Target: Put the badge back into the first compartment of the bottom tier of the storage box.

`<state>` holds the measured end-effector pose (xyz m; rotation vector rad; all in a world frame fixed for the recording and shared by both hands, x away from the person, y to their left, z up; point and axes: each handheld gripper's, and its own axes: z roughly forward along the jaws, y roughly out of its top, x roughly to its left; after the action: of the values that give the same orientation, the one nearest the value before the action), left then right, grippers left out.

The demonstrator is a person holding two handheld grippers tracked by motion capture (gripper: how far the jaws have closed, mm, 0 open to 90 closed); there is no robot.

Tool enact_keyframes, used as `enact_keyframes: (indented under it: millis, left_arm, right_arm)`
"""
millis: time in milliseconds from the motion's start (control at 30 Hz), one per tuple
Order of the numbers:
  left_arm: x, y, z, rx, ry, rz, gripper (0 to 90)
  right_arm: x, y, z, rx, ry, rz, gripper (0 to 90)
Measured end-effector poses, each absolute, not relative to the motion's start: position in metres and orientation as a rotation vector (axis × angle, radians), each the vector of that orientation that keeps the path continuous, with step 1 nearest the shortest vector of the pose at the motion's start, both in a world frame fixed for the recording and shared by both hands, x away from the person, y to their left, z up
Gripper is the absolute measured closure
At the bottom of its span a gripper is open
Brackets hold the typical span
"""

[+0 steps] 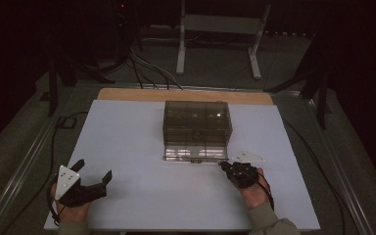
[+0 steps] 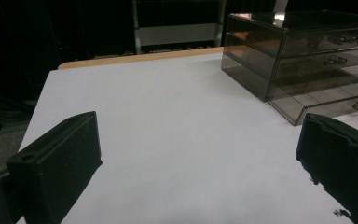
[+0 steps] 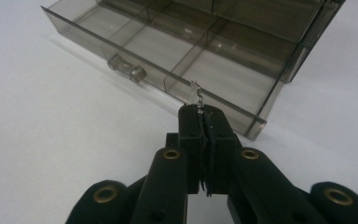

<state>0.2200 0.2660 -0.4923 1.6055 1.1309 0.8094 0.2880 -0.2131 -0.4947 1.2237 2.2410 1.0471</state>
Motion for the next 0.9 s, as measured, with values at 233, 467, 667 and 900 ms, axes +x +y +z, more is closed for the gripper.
enact_keyframes:
  millis: [233, 467, 667, 900]
  left_arm:
    - [0.22, 0.266, -0.492, 1.612, 1.127, 0.808, 0.7]
    - [0.22, 0.266, -0.492, 1.61, 1.127, 0.808, 0.7]
    - [0.22, 0.266, -0.492, 1.612, 1.127, 0.806, 0.7]
    - [0.22, 0.266, -0.493, 1.612, 1.128, 0.804, 0.7]
  right_arm:
    - [0.29, -0.21, -0.488, 1.214, 2.235, 1.062, 88.1]
    - [0.292, -0.205, -0.482, 1.199, 2.234, 1.072, 88.0]
    - [0.294, -0.201, -0.476, 1.194, 2.23, 1.084, 88.0]
    - [0.299, -0.194, -0.469, 1.181, 2.23, 1.101, 88.0]
